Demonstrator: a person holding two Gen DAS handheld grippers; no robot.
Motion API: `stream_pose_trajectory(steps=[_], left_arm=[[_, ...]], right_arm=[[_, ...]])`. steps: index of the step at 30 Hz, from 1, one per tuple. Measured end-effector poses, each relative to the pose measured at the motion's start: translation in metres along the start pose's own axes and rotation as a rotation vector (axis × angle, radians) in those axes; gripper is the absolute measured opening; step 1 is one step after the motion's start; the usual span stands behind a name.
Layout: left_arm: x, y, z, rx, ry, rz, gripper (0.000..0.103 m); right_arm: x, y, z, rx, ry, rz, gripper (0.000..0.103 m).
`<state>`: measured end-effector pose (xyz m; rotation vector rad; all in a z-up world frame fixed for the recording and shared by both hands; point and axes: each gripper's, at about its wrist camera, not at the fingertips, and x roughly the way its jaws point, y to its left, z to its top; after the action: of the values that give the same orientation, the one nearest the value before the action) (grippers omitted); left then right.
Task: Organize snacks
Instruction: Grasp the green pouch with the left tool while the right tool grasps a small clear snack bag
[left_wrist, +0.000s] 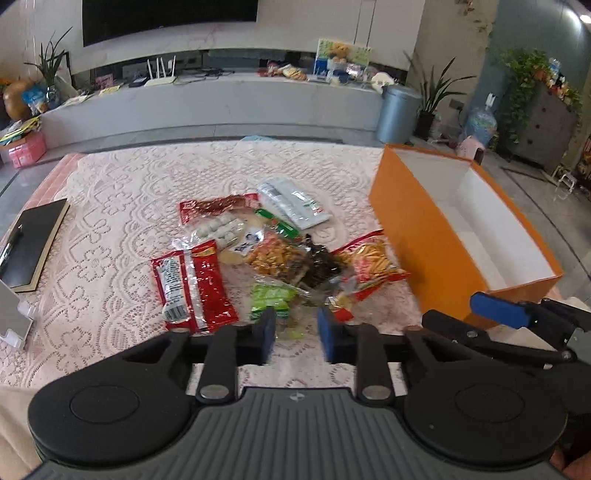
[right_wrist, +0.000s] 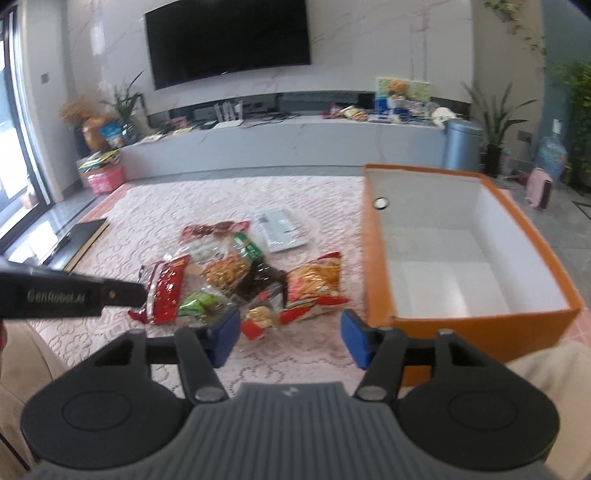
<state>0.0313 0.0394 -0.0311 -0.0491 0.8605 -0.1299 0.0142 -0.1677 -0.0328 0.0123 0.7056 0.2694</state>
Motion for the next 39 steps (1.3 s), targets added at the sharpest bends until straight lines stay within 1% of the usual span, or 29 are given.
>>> stream_pose_trajectory(steps=[1, 3, 5, 7, 9, 11, 14, 20, 22, 23, 24, 25, 26, 29, 31, 32, 34, 36, 39], left_arm=[[0.005, 0.001, 0.001, 0.004, 0.011, 0.002, 0.043], [0.014, 0.005, 0.005, -0.004, 0.032, 0.002, 0.043], [0.024, 0.010, 0.009, -0.033, 0.059, -0.017, 0.046], [0.036, 0.015, 0.012, -0.061, 0.083, -0.043, 0.050], [0.050, 0.017, 0.015, -0.063, 0.105, -0.046, 0.050], [0.062, 0.019, 0.017, -0.063, 0.124, -0.031, 0.050], [0.080, 0.024, 0.018, -0.075, 0.157, -0.038, 0.050], [0.106, 0.033, 0.018, -0.111, 0.205, -0.034, 0.050], [0.112, 0.035, 0.017, -0.119, 0.212, -0.026, 0.052], [0.114, 0.037, 0.017, -0.129, 0.214, -0.039, 0.053], [0.117, 0.039, 0.017, -0.140, 0.217, -0.054, 0.054], [0.118, 0.040, 0.017, -0.142, 0.214, -0.050, 0.055], [0.120, 0.040, 0.018, -0.143, 0.213, -0.049, 0.055], [0.127, 0.042, 0.017, -0.155, 0.232, -0.093, 0.055], [0.131, 0.041, 0.016, -0.155, 0.243, -0.098, 0.055], [0.132, 0.041, 0.016, -0.155, 0.245, -0.102, 0.055], [0.133, 0.039, 0.016, -0.149, 0.239, -0.099, 0.052], [0.132, 0.039, 0.016, -0.147, 0.235, -0.105, 0.049], [0.132, 0.040, 0.015, -0.144, 0.231, -0.109, 0.047]], right_arm=[[0.007, 0.003, 0.000, -0.011, 0.007, 0.013, 0.054], [0.020, 0.008, 0.001, -0.029, 0.012, 0.027, 0.053], [0.033, 0.014, 0.002, -0.050, 0.017, 0.044, 0.053], [0.046, 0.017, 0.002, -0.071, 0.032, 0.041, 0.053], [0.061, 0.020, 0.002, -0.088, 0.046, 0.041, 0.053], [0.076, 0.023, 0.001, -0.114, 0.060, 0.038, 0.053], [0.094, 0.028, 0.000, -0.141, 0.082, 0.046, 0.053], [0.120, 0.033, -0.005, -0.172, 0.113, 0.058, 0.053], [0.129, 0.032, -0.007, -0.171, 0.132, 0.045, 0.052], [0.132, 0.030, -0.008, -0.166, 0.138, 0.042, 0.052], [0.135, 0.029, -0.008, -0.155, 0.145, 0.048, 0.052], [0.136, 0.028, -0.008, -0.144, 0.148, 0.055, 0.051], [0.138, 0.027, -0.009, -0.135, 0.149, 0.063, 0.050], [0.142, 0.027, -0.010, -0.126, 0.146, 0.079, 0.050], [0.143, 0.027, -0.011, -0.111, 0.150, 0.094, 0.050], [0.145, 0.026, -0.012, -0.102, 0.156, 0.100, 0.048], [0.150, 0.025, -0.012, -0.085, 0.172, 0.099, 0.046], [0.151, 0.022, -0.012, -0.061, 0.167, 0.109, 0.045], [0.150, 0.022, -0.012, -0.056, 0.160, 0.112, 0.043]])
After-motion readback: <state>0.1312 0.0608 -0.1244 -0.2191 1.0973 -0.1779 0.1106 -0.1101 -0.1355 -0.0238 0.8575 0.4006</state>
